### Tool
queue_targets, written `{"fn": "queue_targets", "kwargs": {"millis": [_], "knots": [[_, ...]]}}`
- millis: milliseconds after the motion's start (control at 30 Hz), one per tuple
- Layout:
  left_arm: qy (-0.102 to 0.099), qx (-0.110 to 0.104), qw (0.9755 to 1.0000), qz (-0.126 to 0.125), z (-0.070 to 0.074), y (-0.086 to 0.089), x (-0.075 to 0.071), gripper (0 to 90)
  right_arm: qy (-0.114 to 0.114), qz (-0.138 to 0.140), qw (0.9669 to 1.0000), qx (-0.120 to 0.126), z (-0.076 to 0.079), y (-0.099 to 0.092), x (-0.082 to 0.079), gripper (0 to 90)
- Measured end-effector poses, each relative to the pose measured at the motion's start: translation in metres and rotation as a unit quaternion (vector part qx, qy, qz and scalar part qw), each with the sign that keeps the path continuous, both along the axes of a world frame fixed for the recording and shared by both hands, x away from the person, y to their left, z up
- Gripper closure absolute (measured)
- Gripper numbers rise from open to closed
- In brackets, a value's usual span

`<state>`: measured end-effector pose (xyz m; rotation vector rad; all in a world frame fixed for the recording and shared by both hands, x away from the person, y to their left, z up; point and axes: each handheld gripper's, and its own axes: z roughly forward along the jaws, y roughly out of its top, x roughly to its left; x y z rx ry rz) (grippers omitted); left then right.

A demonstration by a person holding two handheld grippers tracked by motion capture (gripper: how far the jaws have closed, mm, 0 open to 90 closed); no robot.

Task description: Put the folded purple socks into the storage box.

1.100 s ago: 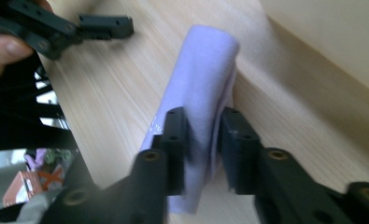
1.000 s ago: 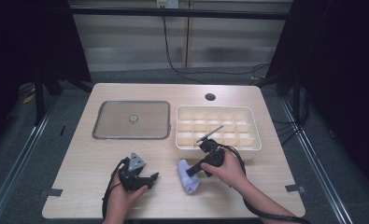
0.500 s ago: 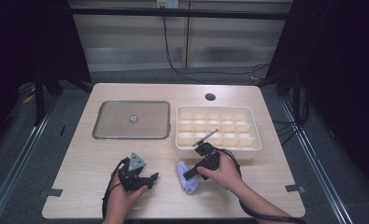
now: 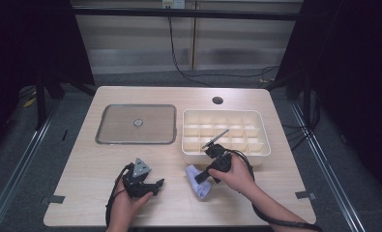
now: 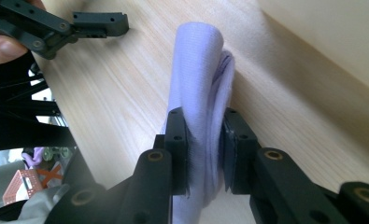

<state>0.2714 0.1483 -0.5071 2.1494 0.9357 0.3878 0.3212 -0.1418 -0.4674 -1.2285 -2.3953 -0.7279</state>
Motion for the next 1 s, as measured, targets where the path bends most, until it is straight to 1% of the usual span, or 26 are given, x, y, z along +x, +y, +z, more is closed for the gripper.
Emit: {"fn": "queue_targets", "kwargs": {"millis": [100, 233, 400, 500, 567, 667, 800, 833, 1000], "knots": [[0.0, 0.0, 1.0, 0.0, 0.0, 0.0, 0.0, 28.9, 0.002, -0.003, 1.0, 0.005, 0.008, -0.006, 0.001, 74.9], [0.0, 0.0, 1.0, 0.0, 0.0, 0.0, 0.0, 28.9, 0.003, -0.006, 1.0, 0.005, 0.02, -0.014, 0.003, 74.9], [0.0, 0.0, 1.0, 0.0, 0.0, 0.0, 0.0, 28.9, -0.002, -0.005, 1.0, -0.005, 0.032, -0.025, 0.004, 74.9], [0.0, 0.001, 1.0, 0.0, 0.0, 0.0, 0.0, 28.9, 0.0, -0.008, 1.0, -0.006, 0.036, -0.031, 0.005, 74.9], [0.0, 0.0, 1.0, 0.0, 0.0, 0.0, 0.0, 28.8, 0.002, -0.008, 0.9999, -0.011, 0.039, -0.034, 0.006, 74.9], [0.0, 0.0, 1.0, 0.0, 0.0, 0.0, 0.0, 28.8, 0.001, -0.005, 0.9999, -0.015, 0.043, -0.038, 0.006, 74.9], [0.001, 0.001, 1.0, -0.001, 0.0, 0.0, 0.0, 28.2, 0.002, -0.002, 0.9999, -0.014, 0.05, -0.044, 0.007, 74.8], [0.0, 0.003, 1.0, -0.002, 0.0, 0.0, 0.0, 27.9, 0.002, -0.005, 0.9999, -0.015, 0.052, -0.045, 0.007, 74.8], [0.0, 0.003, 1.0, -0.002, 0.0, 0.0, 0.0, 27.9, 0.0, 0.0, 0.9997, -0.024, 0.06, -0.051, 0.009, 74.8]]}}
